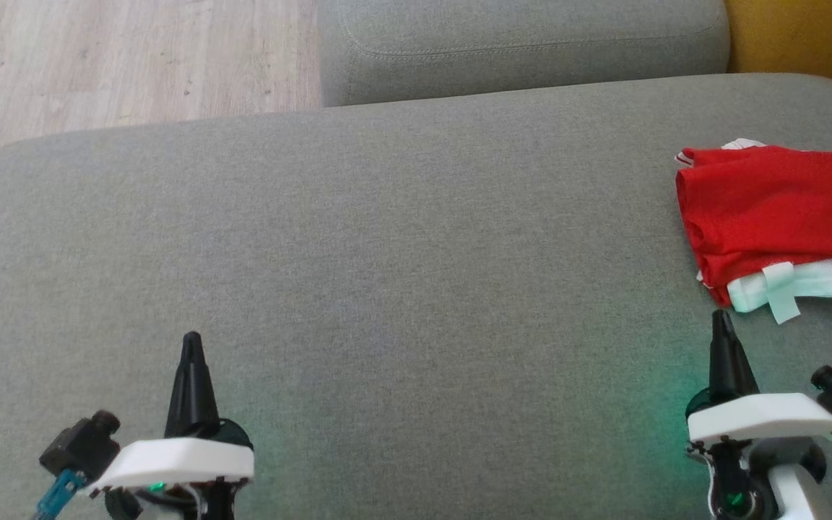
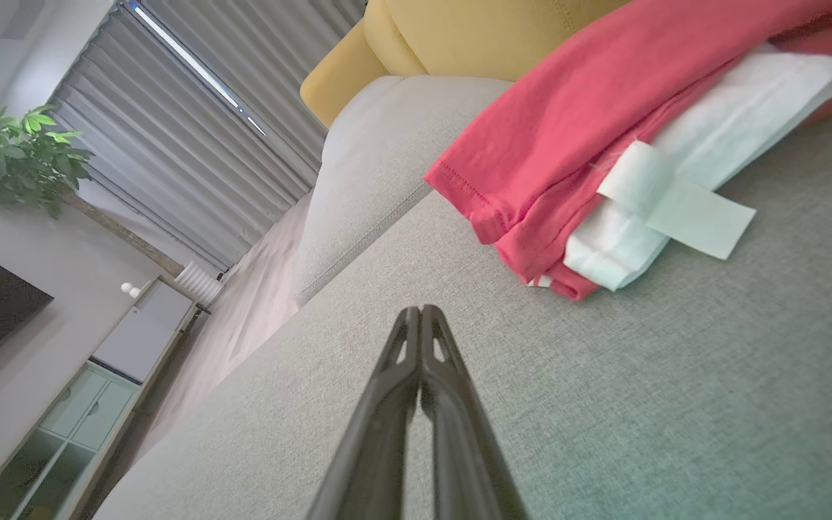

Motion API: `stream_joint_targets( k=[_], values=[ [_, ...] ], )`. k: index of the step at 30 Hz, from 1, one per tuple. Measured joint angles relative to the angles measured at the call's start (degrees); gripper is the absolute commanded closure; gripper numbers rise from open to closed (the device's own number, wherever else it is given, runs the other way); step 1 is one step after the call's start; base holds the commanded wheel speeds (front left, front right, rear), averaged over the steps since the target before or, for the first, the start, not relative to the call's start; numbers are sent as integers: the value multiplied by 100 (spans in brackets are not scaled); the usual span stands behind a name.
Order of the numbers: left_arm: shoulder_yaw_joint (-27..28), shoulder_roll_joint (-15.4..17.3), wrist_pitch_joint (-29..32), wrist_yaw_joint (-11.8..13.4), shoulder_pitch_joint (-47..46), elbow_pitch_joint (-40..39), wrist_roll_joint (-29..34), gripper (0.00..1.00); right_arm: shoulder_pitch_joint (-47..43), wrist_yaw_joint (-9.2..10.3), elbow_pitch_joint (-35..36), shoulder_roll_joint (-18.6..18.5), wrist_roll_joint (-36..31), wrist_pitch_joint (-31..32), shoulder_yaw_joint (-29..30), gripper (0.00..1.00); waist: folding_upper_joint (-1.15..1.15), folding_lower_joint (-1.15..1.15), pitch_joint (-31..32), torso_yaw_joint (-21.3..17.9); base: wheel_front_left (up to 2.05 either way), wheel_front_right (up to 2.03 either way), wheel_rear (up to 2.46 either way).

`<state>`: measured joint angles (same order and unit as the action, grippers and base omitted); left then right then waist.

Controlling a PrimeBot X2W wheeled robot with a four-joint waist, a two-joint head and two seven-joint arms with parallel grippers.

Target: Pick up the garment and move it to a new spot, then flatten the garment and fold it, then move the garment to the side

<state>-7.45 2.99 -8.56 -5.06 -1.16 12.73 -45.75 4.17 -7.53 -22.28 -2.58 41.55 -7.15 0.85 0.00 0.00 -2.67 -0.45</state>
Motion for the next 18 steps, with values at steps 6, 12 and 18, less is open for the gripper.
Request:
stream_joint_targets(
  k=[6, 12, 18],
  values=[
    [32, 2, 92, -4, -1, 12, -343, 100, -1, 0, 42, -1, 360, 71, 44, 100, 0, 0, 18, 3, 0, 0, 0],
    [111, 2, 189, -7, -3, 33, -698, 100, -1, 0, 99, -1, 730, 172, 111, 100, 0, 0, 36, 7, 0, 0, 0],
    [190, 7, 254, -8, -16, 45, -985, 100, -1, 0, 126, -1, 1033, 270, 140, 100, 0, 0, 51, 9, 0, 0, 0]
  ],
)
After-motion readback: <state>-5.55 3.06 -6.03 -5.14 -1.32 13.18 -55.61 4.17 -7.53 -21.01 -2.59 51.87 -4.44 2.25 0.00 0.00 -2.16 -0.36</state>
